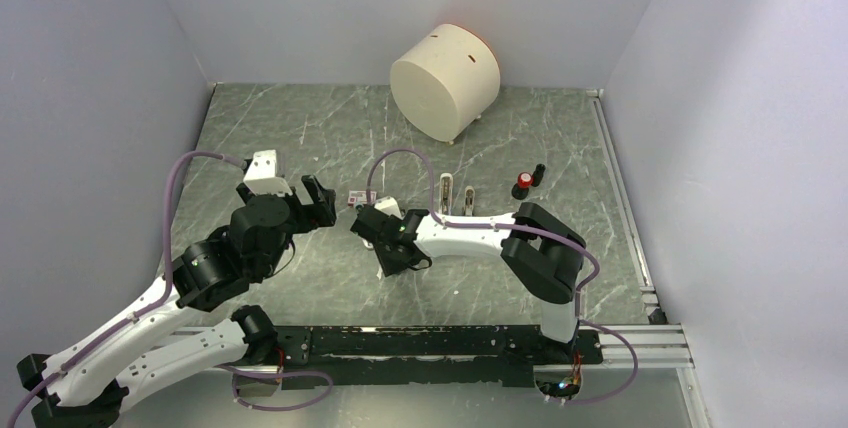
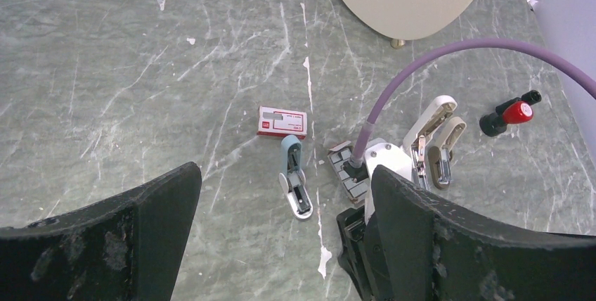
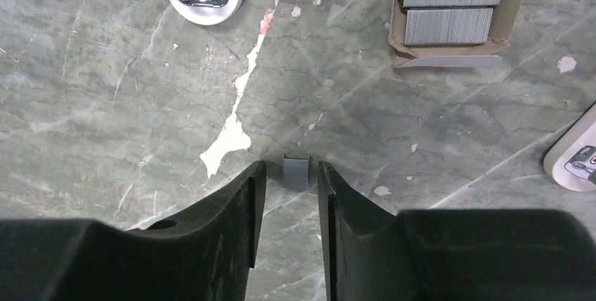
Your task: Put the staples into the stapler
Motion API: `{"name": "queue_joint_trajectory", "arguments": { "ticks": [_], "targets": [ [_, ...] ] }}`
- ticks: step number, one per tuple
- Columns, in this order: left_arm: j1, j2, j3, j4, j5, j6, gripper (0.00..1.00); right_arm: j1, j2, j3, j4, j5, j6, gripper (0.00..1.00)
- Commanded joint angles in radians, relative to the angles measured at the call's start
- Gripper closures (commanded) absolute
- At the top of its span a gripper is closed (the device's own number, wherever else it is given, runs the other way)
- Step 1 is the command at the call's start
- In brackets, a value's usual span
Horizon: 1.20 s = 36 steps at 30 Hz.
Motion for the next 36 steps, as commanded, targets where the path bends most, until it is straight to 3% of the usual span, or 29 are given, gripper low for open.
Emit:
{"name": "queue_joint_trajectory", "arguments": {
  "ticks": [1, 27, 36],
  "targets": [
    [0.006, -0.012, 0.003, 0.005, -0.018, 0.001, 0.05, 0.003, 0.016, 0.013, -0.003, 0.012, 0.005, 0.63],
    [0.006, -0.011, 0.001, 0.009, -0.016, 0.002, 0.05, -0.003, 0.034, 0.01, 0.021, 0.04, 0.001, 0.71],
    [0.005, -0.004, 0.006, 0.013, -0.014, 0.004, 0.05, -0.003, 0.041, 0.014, 0.02, 0.042, -0.003, 0.7]
  ]
}}
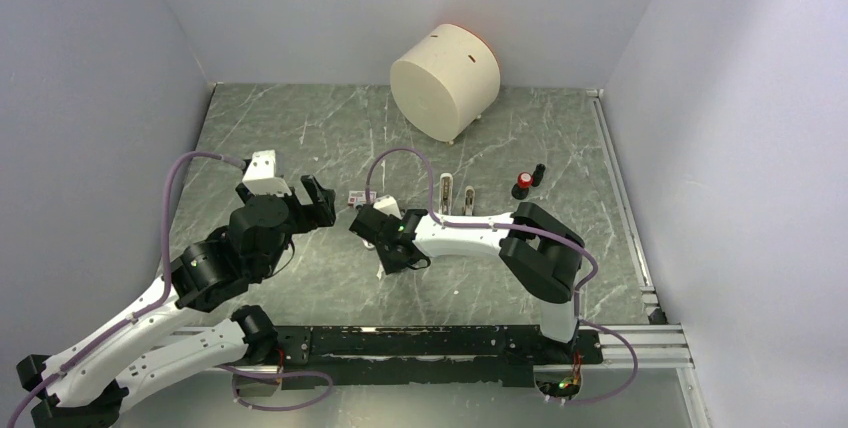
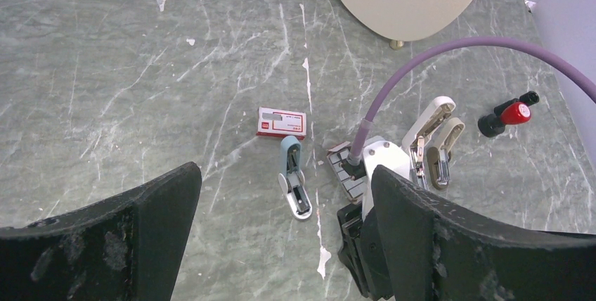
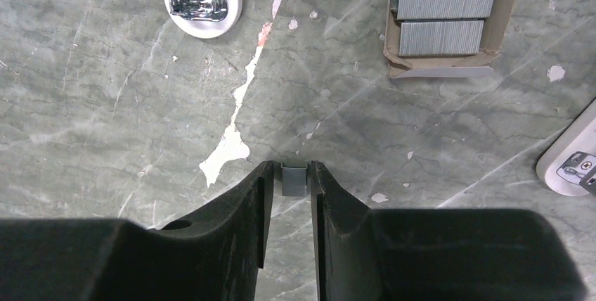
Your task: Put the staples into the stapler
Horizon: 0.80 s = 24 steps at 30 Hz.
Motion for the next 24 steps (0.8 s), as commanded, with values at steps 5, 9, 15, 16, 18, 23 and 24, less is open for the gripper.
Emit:
{"name": "queue_joint_trajectory", "arguments": {
  "ticks": [5, 9, 15, 16, 18, 23, 24],
  "targets": [
    [0.005, -0.002, 0.004, 0.016, -0.014, 0.003, 0.05, -0.002, 0.027, 0.007, 0.008, 0.029, -0.002, 0.75],
    [0.005, -0.001, 0.004, 0.018, -0.013, 0.005, 0.05, -0.002, 0.009, -0.001, 0.029, 0.044, 0.001, 0.79],
    [0.006, 0.0, 0.007, 0.011, -0.02, 0.004, 0.05, -0.002, -0.048, -0.026, 0.092, 0.108, 0.015, 0.8],
    [0.005, 0.0, 0.008, 0.009, -0.024, 0.0, 0.05, -0.003, -0.06, -0.028, 0.108, 0.121, 0.018, 0.8],
    [0.006, -0.007, 0.01, 0.0, -0.038, -0.007, 0.05, -0.003, -0.079, -0.033, 0.144, 0.145, 0.02, 0.8],
    [0.006, -0.042, 0.021, -0.035, -0.088, -0.033, 0.05, -0.005, -0.088, -0.027, 0.242, 0.175, -0.001, 0.8],
    [0.006, -0.049, 0.021, -0.038, -0.091, -0.033, 0.05, -0.006, -0.08, -0.017, 0.255, 0.165, -0.008, 0.8]
  ]
}}
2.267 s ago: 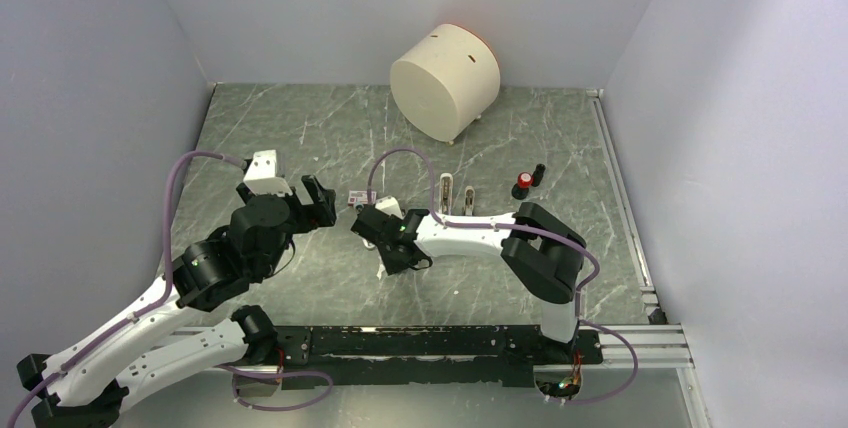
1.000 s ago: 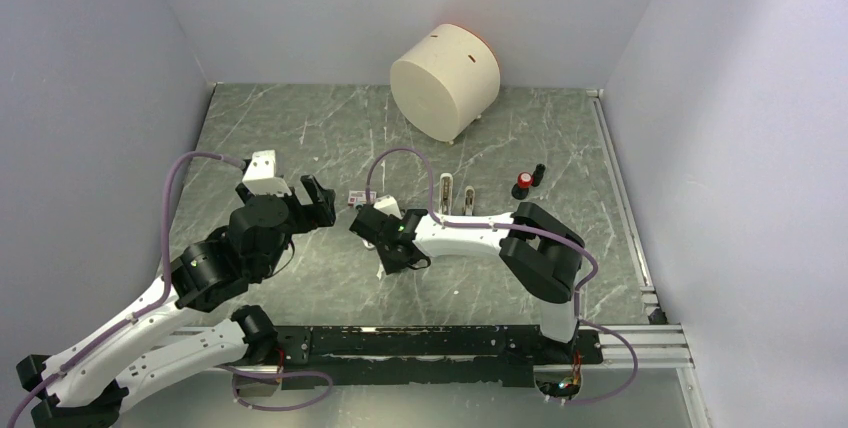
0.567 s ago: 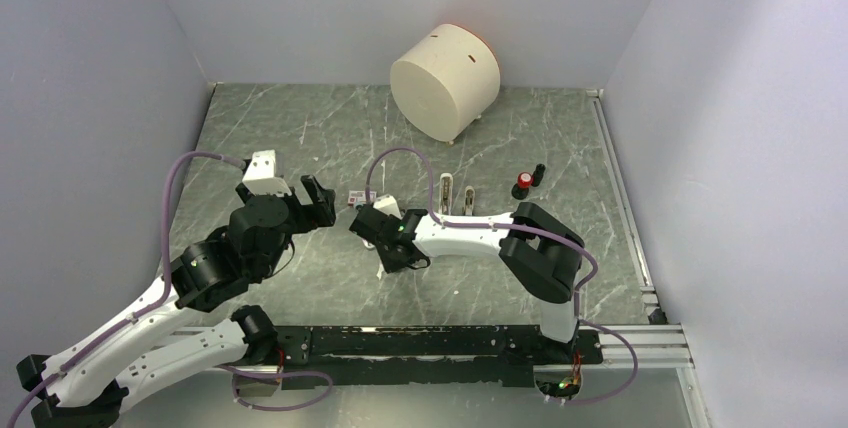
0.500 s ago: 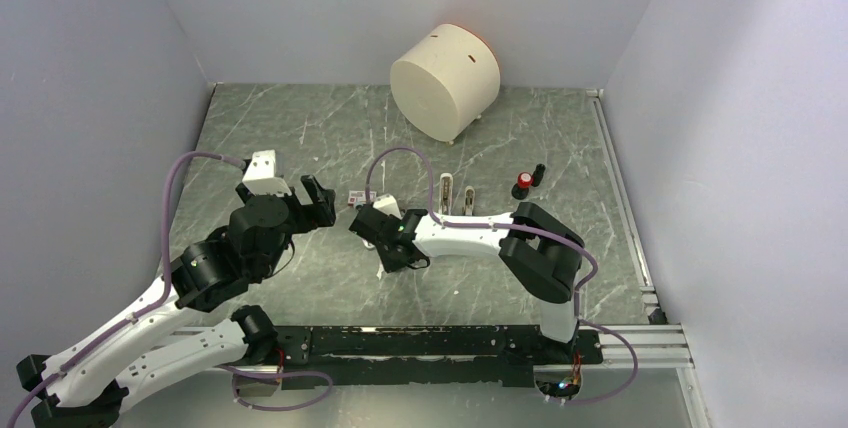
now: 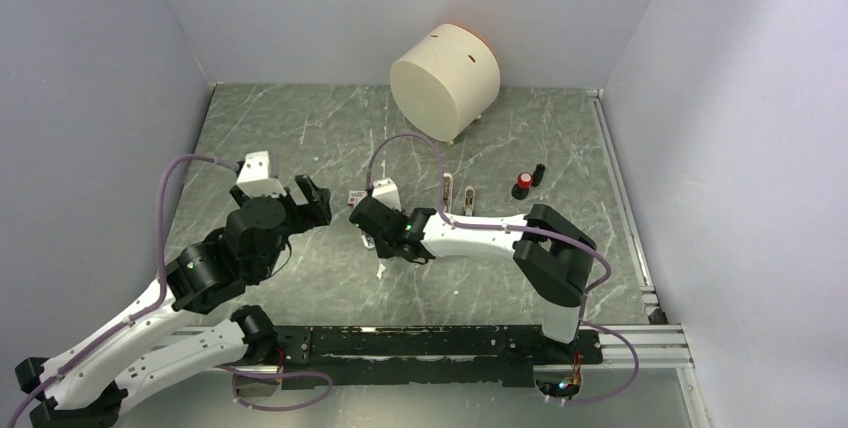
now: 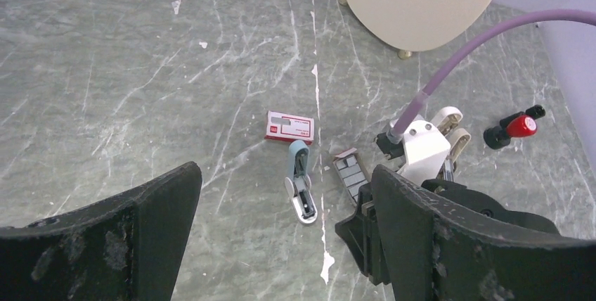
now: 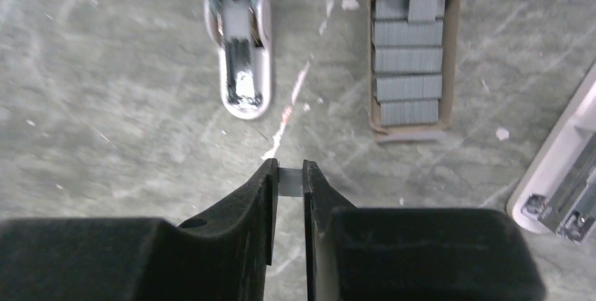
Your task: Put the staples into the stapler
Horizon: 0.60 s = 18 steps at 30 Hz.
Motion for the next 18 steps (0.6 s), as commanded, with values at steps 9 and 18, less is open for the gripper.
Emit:
{"name": "queue_joint_trajectory", "arguments": {
  "ticks": [9, 18],
  "targets": [
    [0.005, -0.058, 0.012, -0.061, -0.09, -0.04, 0.05, -0.013, 0.045, 0.085, 0.184, 0.037, -0.062, 0.8],
    [0.006, -0.063, 0.006, -0.069, -0.105, -0.047, 0.05, -0.03, 0.103, 0.122, 0.203, 0.021, -0.09, 0.79]
  ]
}}
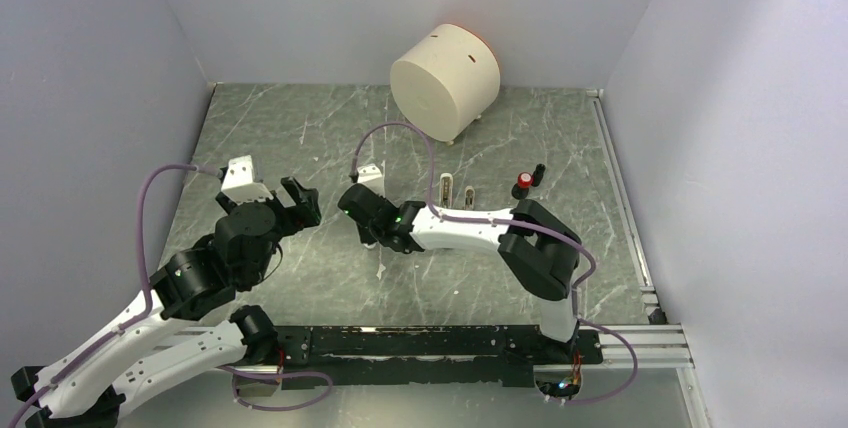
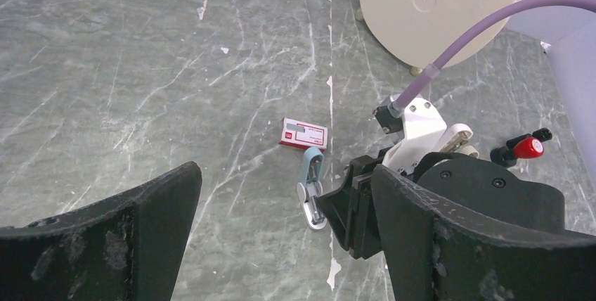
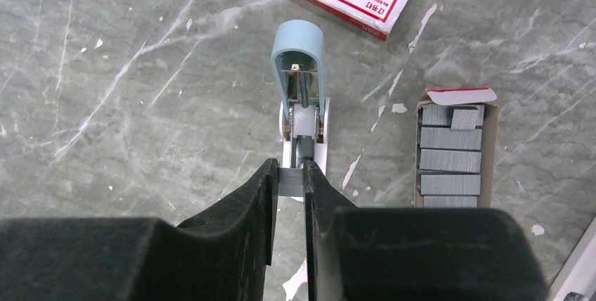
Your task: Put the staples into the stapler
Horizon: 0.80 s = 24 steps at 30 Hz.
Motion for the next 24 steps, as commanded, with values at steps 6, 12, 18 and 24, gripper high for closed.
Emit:
{"name": "queue_joint_trajectory", "arguments": {
  "ticks": [6, 12, 18, 24],
  "targets": [
    [0.006, 0.002, 0.005, -0.006, -0.031, -0.005, 0.05, -0.018, 0.054, 0.021, 0.046, 0.019, -0.053, 0.79],
    [0.005, 0.012, 0.003, -0.003, -0.029, -0.004, 0.05, -0.025, 0.07, 0.01, 0.075, -0.005, -0.061, 0.79],
    [0.006, 0.021, 0.003, 0.004, -0.026, -0.002, 0.05, -0.031, 0.066, 0.002, 0.091, -0.01, -0.062, 0.79],
    [0.005, 0.028, 0.002, 0.012, -0.022, 0.0, 0.05, -0.032, 0.068, 0.0, 0.089, -0.014, -0.064, 0.79]
  ]
}}
